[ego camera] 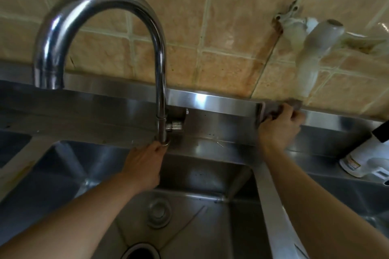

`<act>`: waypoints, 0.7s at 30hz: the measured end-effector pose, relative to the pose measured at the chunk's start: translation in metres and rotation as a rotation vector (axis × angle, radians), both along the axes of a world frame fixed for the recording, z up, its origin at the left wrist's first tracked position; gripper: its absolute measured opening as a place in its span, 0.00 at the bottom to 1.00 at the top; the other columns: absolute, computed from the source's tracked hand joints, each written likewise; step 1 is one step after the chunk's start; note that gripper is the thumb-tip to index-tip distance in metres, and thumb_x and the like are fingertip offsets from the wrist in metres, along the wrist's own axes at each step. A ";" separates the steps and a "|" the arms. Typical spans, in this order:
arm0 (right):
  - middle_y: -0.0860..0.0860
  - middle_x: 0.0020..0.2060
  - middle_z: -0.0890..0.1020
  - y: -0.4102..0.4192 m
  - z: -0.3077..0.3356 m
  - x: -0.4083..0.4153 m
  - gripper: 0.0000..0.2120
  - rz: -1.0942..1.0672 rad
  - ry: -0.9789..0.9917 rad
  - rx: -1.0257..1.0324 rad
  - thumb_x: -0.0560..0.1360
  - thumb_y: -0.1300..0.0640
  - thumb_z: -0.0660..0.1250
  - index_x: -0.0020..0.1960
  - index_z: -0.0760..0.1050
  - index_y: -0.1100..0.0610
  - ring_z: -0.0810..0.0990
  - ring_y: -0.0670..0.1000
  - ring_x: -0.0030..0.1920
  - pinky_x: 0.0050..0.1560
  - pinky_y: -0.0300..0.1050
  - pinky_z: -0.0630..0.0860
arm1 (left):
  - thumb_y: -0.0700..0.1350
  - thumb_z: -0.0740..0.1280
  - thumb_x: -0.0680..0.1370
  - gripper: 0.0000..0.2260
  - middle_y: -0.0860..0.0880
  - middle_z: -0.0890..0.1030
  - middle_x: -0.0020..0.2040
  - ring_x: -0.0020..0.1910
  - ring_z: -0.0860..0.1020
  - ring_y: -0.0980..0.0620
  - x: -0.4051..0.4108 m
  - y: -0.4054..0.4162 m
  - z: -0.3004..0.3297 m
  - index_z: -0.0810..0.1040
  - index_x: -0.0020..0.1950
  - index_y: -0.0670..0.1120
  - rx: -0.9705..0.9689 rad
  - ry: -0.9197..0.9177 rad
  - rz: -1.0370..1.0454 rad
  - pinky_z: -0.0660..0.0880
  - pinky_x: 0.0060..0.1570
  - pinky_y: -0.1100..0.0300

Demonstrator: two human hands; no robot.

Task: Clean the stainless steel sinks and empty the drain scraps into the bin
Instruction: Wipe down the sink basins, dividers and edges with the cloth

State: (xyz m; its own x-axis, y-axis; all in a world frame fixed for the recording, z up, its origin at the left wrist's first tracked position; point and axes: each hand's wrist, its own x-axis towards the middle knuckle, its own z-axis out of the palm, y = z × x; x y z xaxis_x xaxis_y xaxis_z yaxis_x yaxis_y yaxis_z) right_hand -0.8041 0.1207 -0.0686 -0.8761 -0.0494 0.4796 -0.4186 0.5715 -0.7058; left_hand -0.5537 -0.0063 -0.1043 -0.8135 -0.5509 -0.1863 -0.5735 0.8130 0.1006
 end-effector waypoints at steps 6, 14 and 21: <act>0.58 0.65 0.73 -0.085 -0.013 0.084 0.18 0.367 0.227 0.149 0.70 0.66 0.68 0.60 0.78 0.56 0.74 0.63 0.54 0.48 0.57 0.74 | 0.43 0.66 0.73 0.32 0.54 0.62 0.72 0.68 0.67 0.49 0.005 -0.013 -0.001 0.61 0.75 0.53 -0.008 -0.024 -0.064 0.66 0.65 0.54; 0.62 0.59 0.74 -0.056 -0.012 0.055 0.18 0.477 0.358 0.113 0.72 0.58 0.59 0.58 0.79 0.58 0.76 0.62 0.52 0.51 0.49 0.75 | 0.42 0.68 0.72 0.28 0.52 0.64 0.67 0.65 0.69 0.49 0.005 -0.011 -0.001 0.66 0.71 0.50 0.017 -0.037 -0.028 0.71 0.60 0.54; 0.63 0.58 0.69 -0.037 -0.020 0.062 0.20 0.289 0.101 0.124 0.72 0.66 0.65 0.64 0.69 0.62 0.75 0.65 0.50 0.46 0.53 0.72 | 0.40 0.67 0.73 0.25 0.50 0.65 0.65 0.61 0.72 0.48 0.001 -0.007 0.004 0.69 0.70 0.49 0.040 -0.004 0.003 0.71 0.56 0.55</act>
State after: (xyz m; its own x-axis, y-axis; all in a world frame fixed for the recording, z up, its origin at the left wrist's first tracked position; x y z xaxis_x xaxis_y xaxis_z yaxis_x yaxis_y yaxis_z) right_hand -0.7419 0.0842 -0.0882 -0.7655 -0.3521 0.5386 -0.6404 0.4978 -0.5848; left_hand -0.5522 -0.0138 -0.1006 -0.8114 -0.5449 -0.2113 -0.5760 0.8068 0.1314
